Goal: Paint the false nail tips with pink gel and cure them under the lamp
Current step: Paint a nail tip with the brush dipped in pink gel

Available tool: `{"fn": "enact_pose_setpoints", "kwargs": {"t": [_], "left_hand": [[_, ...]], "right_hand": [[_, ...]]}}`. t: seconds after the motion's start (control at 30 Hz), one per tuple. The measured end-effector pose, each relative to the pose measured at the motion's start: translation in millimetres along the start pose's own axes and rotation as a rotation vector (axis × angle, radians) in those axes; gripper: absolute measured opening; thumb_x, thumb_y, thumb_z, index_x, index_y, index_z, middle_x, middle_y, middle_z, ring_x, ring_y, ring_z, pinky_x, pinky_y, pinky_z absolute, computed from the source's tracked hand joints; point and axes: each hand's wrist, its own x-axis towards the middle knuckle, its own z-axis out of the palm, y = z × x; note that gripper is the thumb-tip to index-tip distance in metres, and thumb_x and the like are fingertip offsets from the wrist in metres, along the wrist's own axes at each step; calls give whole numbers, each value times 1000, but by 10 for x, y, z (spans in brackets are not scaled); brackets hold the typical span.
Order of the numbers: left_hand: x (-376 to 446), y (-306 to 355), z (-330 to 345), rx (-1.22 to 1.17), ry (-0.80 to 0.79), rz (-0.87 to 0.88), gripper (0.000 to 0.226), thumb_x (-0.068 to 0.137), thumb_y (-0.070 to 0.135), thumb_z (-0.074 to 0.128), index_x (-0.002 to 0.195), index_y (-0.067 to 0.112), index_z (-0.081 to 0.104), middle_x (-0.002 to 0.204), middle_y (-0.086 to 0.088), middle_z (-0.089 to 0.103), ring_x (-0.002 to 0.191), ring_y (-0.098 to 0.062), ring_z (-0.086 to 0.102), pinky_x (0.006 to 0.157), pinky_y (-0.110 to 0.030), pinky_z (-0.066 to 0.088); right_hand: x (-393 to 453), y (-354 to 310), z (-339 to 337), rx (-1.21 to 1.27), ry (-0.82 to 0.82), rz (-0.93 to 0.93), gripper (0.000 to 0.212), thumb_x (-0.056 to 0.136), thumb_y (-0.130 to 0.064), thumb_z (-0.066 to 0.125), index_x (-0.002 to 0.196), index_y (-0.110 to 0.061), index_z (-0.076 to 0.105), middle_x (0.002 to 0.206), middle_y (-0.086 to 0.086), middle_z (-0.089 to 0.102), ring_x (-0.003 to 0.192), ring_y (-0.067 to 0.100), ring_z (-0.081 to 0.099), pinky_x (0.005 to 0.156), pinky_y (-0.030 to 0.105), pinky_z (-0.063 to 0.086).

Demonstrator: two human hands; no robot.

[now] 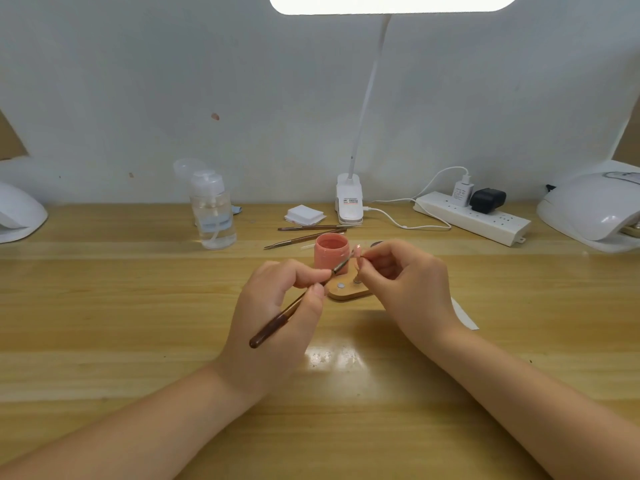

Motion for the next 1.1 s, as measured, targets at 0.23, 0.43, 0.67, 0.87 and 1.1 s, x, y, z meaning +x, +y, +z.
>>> {"fn": "enact_pose_setpoints", "kwargs": {"t": [0.23,0.43,0.67,0.87,1.1], "left_hand": [[21,-25,7,-171,70,-117,18,84,36,50,91,29,65,84,10,68,87,-11,63,75,-15,44],[78,-120,29,-339,160,-288,17,84,26,52,92,21,67,84,5,71,88,-9,66,80,-19,50],[68,-109,56,-327,142,-300,16,84,27,52,91,23,66,83,5,71,83,-17,64,73,-17,50],[74,-117,64,-327,134,-299,16,84,27,52,90,24,66,81,6,70,80,-8,63,70,-10,46],[68,-136,52,-336,136,-302,16,83,27,52,89,25,67,82,6,71,82,-7,64,72,-11,46]], "right_hand": [[74,8,-62,99,75,158,4,83,-20,71,83,-17,69,70,-4,71,67,11,69,69,42,58],[20,18,67,34,-84,124,5,82,-18,71,79,-22,72,67,-5,70,68,11,68,72,41,57],[11,149,173,-258,-156,41,15,83,-43,67,72,-35,72,53,-26,54,56,5,49,58,19,31],[26,188,186,-395,-199,23,12,84,-39,68,90,-34,77,49,-22,43,69,9,49,63,25,28],[-67,53,108,-558,-153,-24,28,83,-50,61,77,-25,72,70,-7,66,76,17,61,64,30,46]]}}
